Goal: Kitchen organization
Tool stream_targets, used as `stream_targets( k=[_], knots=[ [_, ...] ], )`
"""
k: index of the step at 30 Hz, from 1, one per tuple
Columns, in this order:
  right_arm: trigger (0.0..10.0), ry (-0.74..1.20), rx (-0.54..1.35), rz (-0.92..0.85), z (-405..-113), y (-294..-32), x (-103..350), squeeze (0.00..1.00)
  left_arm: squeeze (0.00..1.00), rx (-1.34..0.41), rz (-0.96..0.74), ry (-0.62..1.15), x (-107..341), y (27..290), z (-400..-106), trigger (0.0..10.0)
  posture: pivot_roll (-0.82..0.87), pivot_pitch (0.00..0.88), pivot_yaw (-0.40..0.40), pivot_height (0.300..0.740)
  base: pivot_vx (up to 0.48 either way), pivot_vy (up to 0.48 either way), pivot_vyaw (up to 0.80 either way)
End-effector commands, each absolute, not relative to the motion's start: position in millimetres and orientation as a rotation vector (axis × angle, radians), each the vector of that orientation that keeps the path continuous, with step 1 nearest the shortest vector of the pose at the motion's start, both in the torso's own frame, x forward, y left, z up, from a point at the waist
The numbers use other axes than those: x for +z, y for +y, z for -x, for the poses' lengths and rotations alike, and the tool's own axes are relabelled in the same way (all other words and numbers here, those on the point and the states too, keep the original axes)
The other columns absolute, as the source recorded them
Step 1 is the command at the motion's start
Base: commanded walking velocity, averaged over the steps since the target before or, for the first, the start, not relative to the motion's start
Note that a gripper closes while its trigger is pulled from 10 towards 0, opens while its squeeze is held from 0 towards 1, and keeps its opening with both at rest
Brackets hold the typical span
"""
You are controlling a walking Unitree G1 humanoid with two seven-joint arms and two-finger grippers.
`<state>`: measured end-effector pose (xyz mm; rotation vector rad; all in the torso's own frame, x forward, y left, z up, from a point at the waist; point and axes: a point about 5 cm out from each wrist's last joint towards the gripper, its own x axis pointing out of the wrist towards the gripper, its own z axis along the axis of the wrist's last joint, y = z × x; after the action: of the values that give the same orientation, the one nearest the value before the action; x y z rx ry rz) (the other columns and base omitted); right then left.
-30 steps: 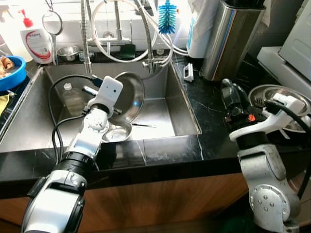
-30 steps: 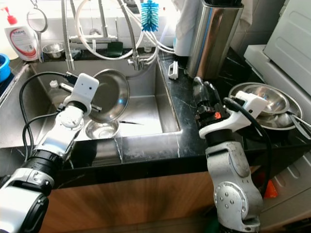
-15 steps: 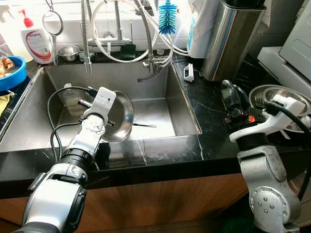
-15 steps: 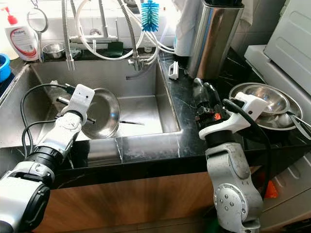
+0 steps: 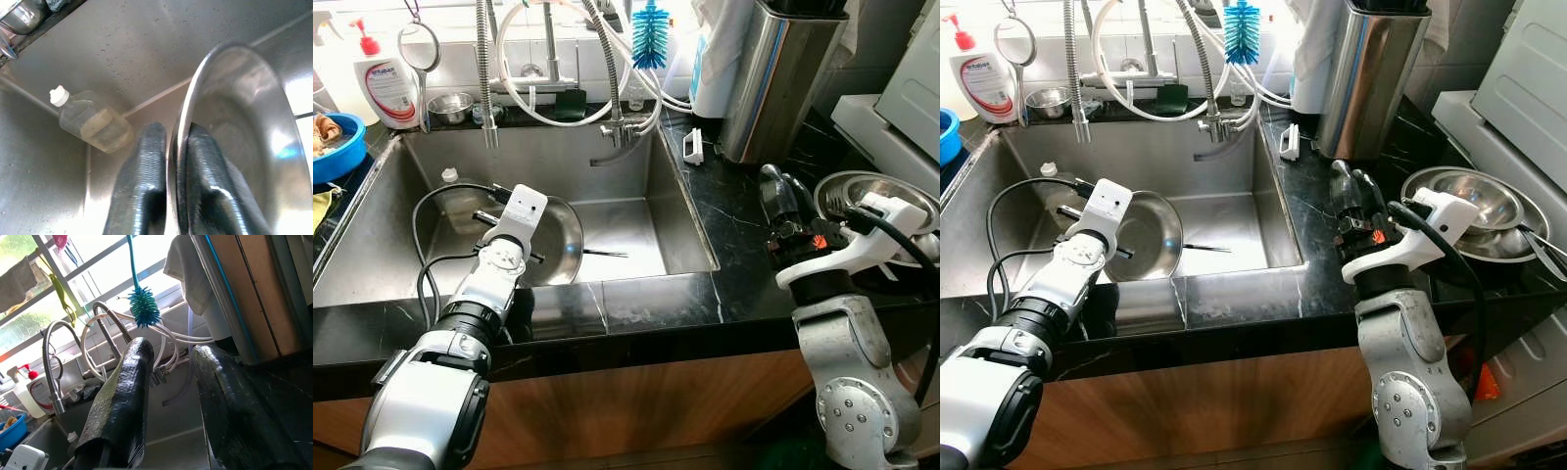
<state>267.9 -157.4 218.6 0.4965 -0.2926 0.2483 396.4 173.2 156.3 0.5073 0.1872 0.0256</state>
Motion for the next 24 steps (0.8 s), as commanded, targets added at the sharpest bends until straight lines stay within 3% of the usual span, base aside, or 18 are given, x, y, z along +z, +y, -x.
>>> stream_targets(
  k=[1, 11, 24],
  knots=[
    [10.0, -0.286, 0.241, -0.481, -266.5, -158.4, 219.1, 0.0, 1.0, 0.014, -0.483, 0.225, 150.0, 169.6, -395.7, 10.0, 0.0, 0.047, -0.023, 0.74, 0.0, 0.0, 0.0],
    [10.0, -0.279, 0.235, -0.478, -267.0, -158.9, 218.5, 0.0, 1.0, 0.0, -0.467, 0.222, 150.1, 168.7, -395.8, 10.0, 0.0, 0.048, -0.025, 0.74, 0.0, 0.0, 0.0],
    [10.0, -0.275, 0.238, -0.477, -268.0, -159.0, 218.1, 0.0, 1.0, -0.028, -0.217, 0.247, 154.5, 165.2, -397.5, 10.0, 0.01, 0.044, -0.025, 0.74, 0.0, 0.0, 0.0]
  ],
)
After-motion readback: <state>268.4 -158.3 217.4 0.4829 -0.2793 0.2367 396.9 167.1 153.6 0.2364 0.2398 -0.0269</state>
